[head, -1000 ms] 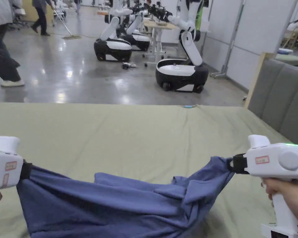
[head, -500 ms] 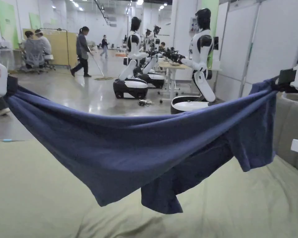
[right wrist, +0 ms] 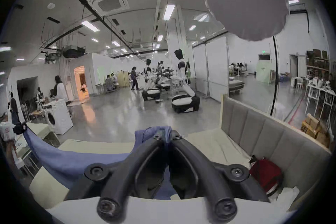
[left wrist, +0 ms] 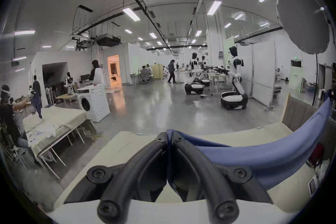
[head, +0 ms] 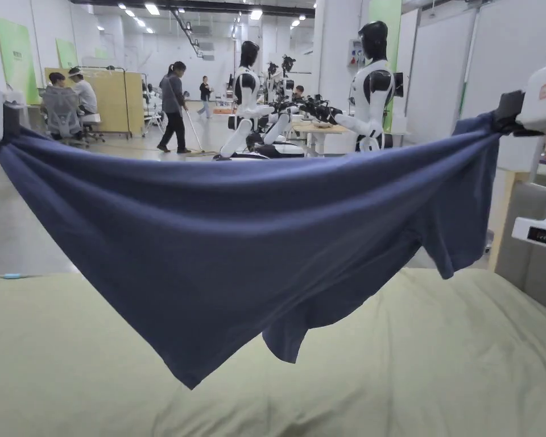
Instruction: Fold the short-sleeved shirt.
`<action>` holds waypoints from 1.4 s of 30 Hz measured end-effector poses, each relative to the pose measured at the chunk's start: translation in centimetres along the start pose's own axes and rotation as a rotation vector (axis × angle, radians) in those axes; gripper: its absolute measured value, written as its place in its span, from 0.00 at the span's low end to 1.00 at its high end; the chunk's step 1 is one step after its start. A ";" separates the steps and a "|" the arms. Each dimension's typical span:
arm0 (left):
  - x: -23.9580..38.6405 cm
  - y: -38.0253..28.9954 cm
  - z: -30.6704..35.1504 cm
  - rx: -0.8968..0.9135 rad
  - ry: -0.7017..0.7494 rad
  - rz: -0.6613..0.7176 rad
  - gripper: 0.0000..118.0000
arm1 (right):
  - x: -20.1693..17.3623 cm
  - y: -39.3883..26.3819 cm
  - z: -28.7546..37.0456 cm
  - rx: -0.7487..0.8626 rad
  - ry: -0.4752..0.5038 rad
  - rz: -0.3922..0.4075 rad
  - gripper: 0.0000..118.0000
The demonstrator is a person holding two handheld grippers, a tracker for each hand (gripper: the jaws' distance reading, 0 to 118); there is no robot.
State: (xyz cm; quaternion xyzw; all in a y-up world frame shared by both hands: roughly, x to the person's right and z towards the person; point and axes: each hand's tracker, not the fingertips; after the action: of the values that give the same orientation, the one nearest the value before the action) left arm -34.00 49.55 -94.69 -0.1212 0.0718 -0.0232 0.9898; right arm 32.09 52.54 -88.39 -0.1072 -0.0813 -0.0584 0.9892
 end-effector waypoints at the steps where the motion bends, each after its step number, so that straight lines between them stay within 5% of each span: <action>1: 0.1 -1.4 -0.8 -0.027 -0.002 0.001 0.00 | 0.2 -1.6 -0.9 -0.021 -0.006 -0.012 0.06; 13: 2.6 -10.8 -2.0 -0.195 -0.056 -0.055 0.00 | 2.3 -14.9 -5.9 -0.202 -0.030 -0.064 0.06; 22: -1.6 -18.6 9.4 -0.276 -0.137 -0.005 0.00 | 6.7 -21.7 6.9 -0.260 0.032 -0.035 0.06; 29: -5.0 -34.3 18.2 -0.558 -0.238 -0.025 0.00 | 8.9 -35.4 16.3 -0.439 0.107 0.044 0.06; 34: -5.1 -44.2 20.5 -0.700 -0.217 -0.048 0.00 | 10.1 -45.1 18.6 -0.591 0.043 0.046 0.06; 36: -5.2 -44.6 21.3 -0.664 -0.215 -0.024 0.15 | 11.3 -46.5 18.1 -0.605 0.021 0.012 0.16; 37: -5.3 -44.2 21.8 -0.626 -0.196 -0.031 0.60 | 10.9 -46.1 18.3 -0.600 -0.005 0.031 0.40; 38: -5.1 -43.2 22.4 -0.605 -0.177 -0.071 0.94 | 10.3 -45.0 18.9 -0.556 -0.032 0.095 0.61; 39: -4.8 -42.1 23.5 -0.570 -0.170 -0.107 1.00 | 9.1 -43.4 20.0 -0.492 -0.020 0.143 0.71; 42: -2.6 -37.4 28.5 -0.271 -0.128 -0.131 0.98 | 4.3 -38.8 23.9 -0.220 0.080 0.178 0.71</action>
State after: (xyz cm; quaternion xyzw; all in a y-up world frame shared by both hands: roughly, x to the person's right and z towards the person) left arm -33.40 20.17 -57.92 -0.2591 0.0028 -0.0698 0.9633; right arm 27.60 19.81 -56.79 -0.2195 -0.0252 0.0165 0.9751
